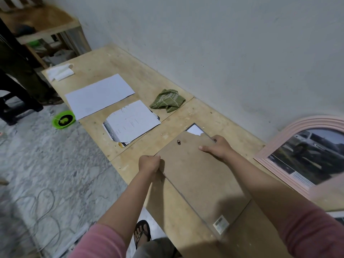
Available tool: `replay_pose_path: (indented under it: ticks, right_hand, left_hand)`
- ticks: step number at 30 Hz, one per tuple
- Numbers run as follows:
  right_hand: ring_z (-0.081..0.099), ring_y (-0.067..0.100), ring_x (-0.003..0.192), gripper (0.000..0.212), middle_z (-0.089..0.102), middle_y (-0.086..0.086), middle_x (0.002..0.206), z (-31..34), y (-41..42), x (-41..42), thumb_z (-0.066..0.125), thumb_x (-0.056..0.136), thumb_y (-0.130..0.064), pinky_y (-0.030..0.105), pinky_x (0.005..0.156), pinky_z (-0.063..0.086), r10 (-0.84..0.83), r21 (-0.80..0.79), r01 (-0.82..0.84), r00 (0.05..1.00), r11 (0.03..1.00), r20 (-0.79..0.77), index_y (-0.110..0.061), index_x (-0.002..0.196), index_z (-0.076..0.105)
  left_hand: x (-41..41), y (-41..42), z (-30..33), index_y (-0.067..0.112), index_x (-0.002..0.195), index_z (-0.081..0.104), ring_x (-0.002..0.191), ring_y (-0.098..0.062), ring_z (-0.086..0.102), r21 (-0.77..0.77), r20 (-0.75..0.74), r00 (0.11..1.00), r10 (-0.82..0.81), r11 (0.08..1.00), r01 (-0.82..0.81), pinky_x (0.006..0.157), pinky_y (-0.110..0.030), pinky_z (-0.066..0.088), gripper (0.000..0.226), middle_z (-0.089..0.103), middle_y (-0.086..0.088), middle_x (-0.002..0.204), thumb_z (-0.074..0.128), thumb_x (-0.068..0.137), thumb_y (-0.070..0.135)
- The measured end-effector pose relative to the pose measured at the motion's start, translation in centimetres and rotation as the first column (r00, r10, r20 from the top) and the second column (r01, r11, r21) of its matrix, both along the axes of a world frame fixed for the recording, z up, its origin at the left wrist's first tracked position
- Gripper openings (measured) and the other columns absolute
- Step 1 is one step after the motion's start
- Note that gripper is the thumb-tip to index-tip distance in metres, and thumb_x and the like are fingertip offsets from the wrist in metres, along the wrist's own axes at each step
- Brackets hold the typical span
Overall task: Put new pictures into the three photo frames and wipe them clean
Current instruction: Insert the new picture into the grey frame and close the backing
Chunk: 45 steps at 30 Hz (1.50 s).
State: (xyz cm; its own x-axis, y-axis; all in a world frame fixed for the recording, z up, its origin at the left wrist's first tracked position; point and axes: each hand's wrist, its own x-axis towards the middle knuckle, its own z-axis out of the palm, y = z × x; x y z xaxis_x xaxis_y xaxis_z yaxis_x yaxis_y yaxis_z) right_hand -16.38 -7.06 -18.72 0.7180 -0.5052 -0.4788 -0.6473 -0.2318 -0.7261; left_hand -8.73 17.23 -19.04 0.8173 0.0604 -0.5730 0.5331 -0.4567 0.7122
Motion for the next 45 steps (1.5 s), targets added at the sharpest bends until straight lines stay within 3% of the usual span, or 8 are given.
replay_pose_path:
  ticks: [7, 14, 20, 26, 33, 35, 39, 45]
  right_hand:
    - [0.054, 0.024, 0.104, 0.087, 0.056, -0.003, 0.11, 2.9, 2.8, 3.7, 0.075, 0.045, -0.073, 0.044, 0.095, 0.041, 0.054, -0.251, -0.072, 0.995, 0.965, -0.078, -0.024, 0.111, 0.043]
    - [0.054, 0.026, 0.11, 0.093, 0.059, 0.0, 0.115, 3.6, 4.0, 4.8, 0.076, 0.045, -0.071, 0.043, 0.095, 0.038, 0.054, -0.317, -0.08, 0.995, 0.945, -0.088, -0.021, 0.117, 0.044]
    - [0.055, 0.025, 0.106, 0.087, 0.06, -0.001, 0.11, 3.2, 4.4, 4.6, 0.076, 0.048, -0.069, 0.04, 0.088, 0.036, 0.075, -0.323, -0.097, 0.994, 0.941, -0.079, -0.021, 0.113, 0.045]
    - [0.058, 0.022, 0.095, 0.074, 0.06, -0.005, 0.101, 3.1, 4.7, 4.1, 0.08, 0.053, -0.061, 0.035, 0.081, 0.043, 0.11, -0.303, -0.111, 0.994, 0.947, -0.022, -0.023, 0.11, 0.05]
    - [0.055, 0.019, 0.089, 0.048, 0.057, -0.002, 0.095, 2.8, 3.0, 3.4, 0.078, 0.069, -0.044, 0.029, 0.072, 0.043, 0.233, -0.249, -0.217, 0.972, 0.944, 0.036, -0.017, 0.105, 0.06]
    - [0.056, 0.019, 0.08, 0.027, 0.058, -0.003, 0.078, 2.5, 0.6, 2.1, 0.071, 0.079, -0.038, 0.027, 0.068, 0.043, 0.245, -0.198, -0.248, 0.969, 0.949, -0.035, -0.013, 0.085, 0.065]
    - [0.048, 0.018, 0.061, 0.035, 0.053, 0.003, 0.061, 1.2, -2.0, -0.6, 0.067, 0.085, -0.034, 0.025, 0.058, 0.036, 0.237, -0.167, -0.251, 0.967, 0.954, -0.095, -0.002, 0.074, 0.064]
    - [0.051, 0.022, 0.068, 0.035, 0.056, 0.005, 0.072, -0.5, -0.7, -1.5, 0.063, 0.087, -0.036, 0.031, 0.063, 0.041, 0.126, -0.315, -0.124, 0.992, 0.941, -0.014, -0.006, 0.073, 0.053]
  left_hand:
    - [-0.2, -0.1, 0.9, 0.012, 0.068, 0.05, 0.064, -0.02, 0.043, -0.074, 0.038, 0.946, -0.323, 0.943, 0.325, 0.056, -0.025, 0.033, 0.024, 0.048, -0.006, 0.069, 0.06, 0.088, 0.019]
    - [0.3, -0.4, 0.4, 0.014, 0.06, 0.049, 0.059, -0.019, 0.044, -0.047, 0.08, 0.972, -0.221, 0.973, 0.225, 0.059, -0.026, 0.035, 0.037, 0.05, -0.005, 0.063, 0.07, 0.083, 0.033]
    - [-0.1, -0.6, 0.1, 0.015, 0.061, 0.044, 0.057, -0.019, 0.045, 0.081, 0.067, 0.969, -0.236, 0.97, 0.23, 0.055, -0.026, 0.032, 0.037, 0.045, -0.001, 0.058, 0.064, 0.086, 0.033]
    - [0.0, -1.0, 0.6, 0.021, 0.069, 0.049, 0.073, -0.018, 0.052, 0.276, 0.131, 0.879, -0.459, 0.868, 0.413, 0.078, -0.034, 0.041, 0.035, 0.053, 0.009, 0.067, 0.062, 0.08, 0.052]
    - [-0.9, -1.4, 0.0, 0.01, 0.087, 0.047, 0.078, -0.023, 0.047, 0.251, 0.189, 0.882, -0.431, 0.89, 0.381, 0.068, -0.028, 0.033, 0.028, 0.043, 0.005, 0.069, 0.064, 0.085, 0.032]
    - [-0.9, -0.9, -0.2, 0.01, 0.082, 0.043, 0.075, -0.023, 0.043, 0.281, 0.194, 0.893, -0.405, 0.895, 0.345, 0.067, -0.029, 0.031, 0.031, 0.038, 0.004, 0.066, 0.062, 0.087, 0.033]
    - [-0.7, -0.1, -0.6, 0.014, 0.068, 0.035, 0.074, -0.027, 0.043, 0.276, 0.184, 0.922, -0.341, 0.918, 0.285, 0.066, -0.031, 0.032, 0.039, 0.038, 0.0, 0.065, 0.063, 0.086, 0.033]
    - [-1.8, -0.6, -0.4, 0.013, 0.099, 0.052, 0.099, -0.025, 0.052, 0.344, 0.177, 0.87, -0.46, 0.857, 0.383, 0.08, -0.036, 0.046, 0.076, 0.056, -0.001, 0.1, 0.08, 0.051, 0.065]
